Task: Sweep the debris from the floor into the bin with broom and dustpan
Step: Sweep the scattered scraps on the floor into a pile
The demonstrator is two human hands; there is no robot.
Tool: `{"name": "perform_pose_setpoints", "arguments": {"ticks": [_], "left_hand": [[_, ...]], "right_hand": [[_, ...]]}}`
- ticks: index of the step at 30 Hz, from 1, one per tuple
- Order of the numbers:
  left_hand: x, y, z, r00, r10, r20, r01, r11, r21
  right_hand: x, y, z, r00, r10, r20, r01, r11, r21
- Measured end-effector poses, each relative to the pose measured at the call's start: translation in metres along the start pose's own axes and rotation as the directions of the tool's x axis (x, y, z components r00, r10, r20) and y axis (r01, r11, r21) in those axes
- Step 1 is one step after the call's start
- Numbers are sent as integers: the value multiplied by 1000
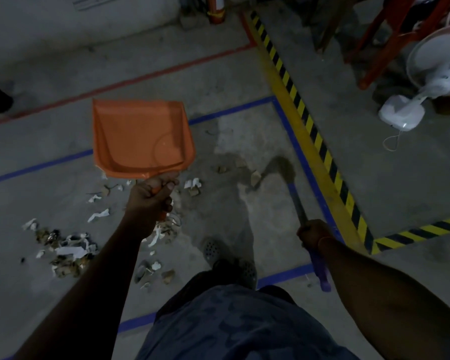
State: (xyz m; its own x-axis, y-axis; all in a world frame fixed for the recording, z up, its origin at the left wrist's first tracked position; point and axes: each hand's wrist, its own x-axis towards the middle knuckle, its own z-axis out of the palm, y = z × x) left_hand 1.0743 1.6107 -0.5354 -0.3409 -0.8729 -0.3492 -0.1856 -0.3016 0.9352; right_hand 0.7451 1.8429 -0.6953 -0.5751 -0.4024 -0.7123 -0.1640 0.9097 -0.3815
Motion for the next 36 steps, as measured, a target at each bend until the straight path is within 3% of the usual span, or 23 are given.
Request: {"name": "perform_pose_setpoints", "arguments": {"ticks": [4,8,11,15,19,24,28,32,36], "left_hand": [[19,8,-6,1000,-13,-23,13,1000,-24],[36,12,-10,999,-34,-32,33,999,-34],[44,13,-9,999,-49,-16,48,999,-22],[44,19,-4,999,-42,-23,42,999,-1],[44,19,-10,999,-26,-19,25,998,-50],[39,12,-20,998,-58,-31,57,997,-48],[37,9,-29,995,-83,-58,84,996,15],[41,5,-49,990,-109,-92,110,994,-2],[47,5,-69,991,-104,-90,103,995,-15]], "right_hand": [[-1,-17,8,996,36,77,-26,991,-128],[-2,-49,29,957,-51,285,164,907,-389],[-2,-75,49,898,-99,428,273,889,-368],[-6,-93,63,853,-157,498,317,914,-254],[-1,-91,57,866,-193,461,318,924,-210],[12,-85,32,966,-152,210,166,985,-50],[23,-94,16,995,-71,70,70,997,21],[32,-107,20,997,-27,68,29,999,-18],[25,-124,46,981,-77,180,107,980,-166]]}}
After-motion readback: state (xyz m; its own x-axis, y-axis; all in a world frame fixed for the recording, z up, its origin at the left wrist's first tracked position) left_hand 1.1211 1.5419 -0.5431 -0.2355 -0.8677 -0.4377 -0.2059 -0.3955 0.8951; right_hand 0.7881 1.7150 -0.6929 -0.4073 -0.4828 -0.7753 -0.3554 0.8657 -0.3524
